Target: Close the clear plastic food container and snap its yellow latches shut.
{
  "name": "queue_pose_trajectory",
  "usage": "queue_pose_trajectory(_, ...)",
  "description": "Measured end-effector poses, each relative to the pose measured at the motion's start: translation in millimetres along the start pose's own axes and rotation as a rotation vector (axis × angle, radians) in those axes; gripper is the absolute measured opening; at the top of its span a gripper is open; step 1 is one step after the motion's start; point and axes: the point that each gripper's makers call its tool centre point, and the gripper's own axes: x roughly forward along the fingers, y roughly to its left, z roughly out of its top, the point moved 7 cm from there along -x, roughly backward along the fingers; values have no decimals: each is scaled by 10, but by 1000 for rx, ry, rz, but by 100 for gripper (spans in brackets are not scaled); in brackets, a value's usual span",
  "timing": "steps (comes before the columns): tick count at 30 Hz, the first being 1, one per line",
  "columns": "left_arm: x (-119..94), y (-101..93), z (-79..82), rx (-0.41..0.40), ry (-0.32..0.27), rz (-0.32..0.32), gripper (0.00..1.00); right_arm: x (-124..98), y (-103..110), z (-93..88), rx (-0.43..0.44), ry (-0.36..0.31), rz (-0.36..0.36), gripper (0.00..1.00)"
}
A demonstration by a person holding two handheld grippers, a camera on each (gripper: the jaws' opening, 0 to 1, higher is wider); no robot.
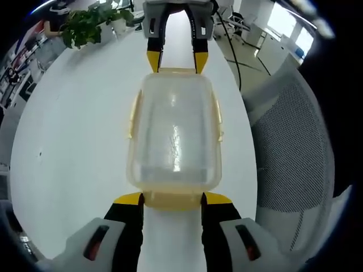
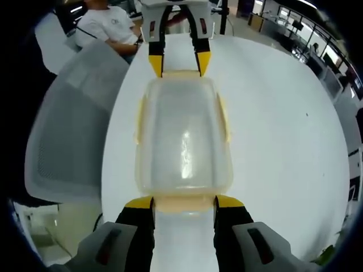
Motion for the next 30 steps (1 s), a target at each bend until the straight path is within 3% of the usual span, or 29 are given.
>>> queue_pose_trajectory(18, 105, 21, 221, 3, -10, -12, 39, -71, -19, -228, 8, 10, -3, 39)
queue_pose_trajectory(30, 126, -1, 194, 2, 3, -16, 39, -34, 4, -210, 5, 14, -1, 39)
